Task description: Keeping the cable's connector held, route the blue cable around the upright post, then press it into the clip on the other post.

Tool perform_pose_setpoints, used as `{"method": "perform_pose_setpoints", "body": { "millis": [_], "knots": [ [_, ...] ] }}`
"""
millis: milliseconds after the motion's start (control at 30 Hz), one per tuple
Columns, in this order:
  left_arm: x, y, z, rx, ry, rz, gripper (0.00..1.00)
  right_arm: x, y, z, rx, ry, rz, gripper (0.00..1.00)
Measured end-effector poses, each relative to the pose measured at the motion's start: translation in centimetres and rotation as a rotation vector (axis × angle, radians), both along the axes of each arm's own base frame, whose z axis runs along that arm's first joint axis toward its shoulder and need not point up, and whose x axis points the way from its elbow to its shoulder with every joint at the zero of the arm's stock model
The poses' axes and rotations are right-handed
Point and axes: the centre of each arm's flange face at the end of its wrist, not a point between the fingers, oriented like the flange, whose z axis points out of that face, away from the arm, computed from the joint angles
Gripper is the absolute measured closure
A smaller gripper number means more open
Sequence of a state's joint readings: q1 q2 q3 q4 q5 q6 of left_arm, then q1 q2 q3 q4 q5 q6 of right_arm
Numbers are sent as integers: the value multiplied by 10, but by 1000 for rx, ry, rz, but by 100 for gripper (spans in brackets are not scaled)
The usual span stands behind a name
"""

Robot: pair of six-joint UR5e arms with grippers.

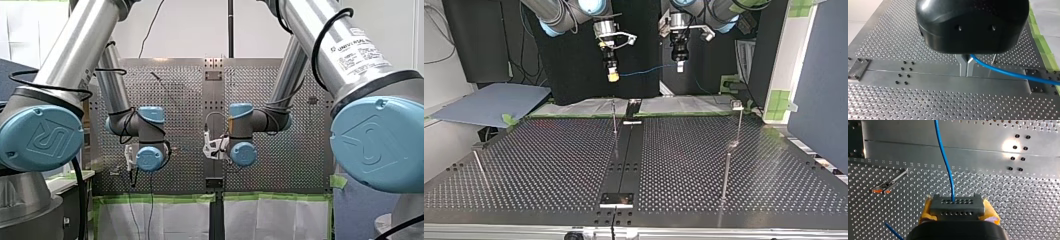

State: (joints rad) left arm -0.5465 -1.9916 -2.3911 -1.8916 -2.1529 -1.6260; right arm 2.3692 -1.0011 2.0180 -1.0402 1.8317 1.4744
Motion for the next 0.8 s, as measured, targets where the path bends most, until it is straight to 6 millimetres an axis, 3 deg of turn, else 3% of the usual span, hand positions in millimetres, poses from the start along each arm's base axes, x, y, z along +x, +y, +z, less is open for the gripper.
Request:
{"method": "perform_pose_setpoints", "body": {
  "millis": [600, 800],
  "knots": [
    [0, 0, 0, 1, 0, 0, 100, 0, 0, 0, 0, 0, 0, 100],
    [-1, 4, -8, 25, 35, 3, 100, 0, 0, 0, -1, -1, 0, 100]
  ]
}}
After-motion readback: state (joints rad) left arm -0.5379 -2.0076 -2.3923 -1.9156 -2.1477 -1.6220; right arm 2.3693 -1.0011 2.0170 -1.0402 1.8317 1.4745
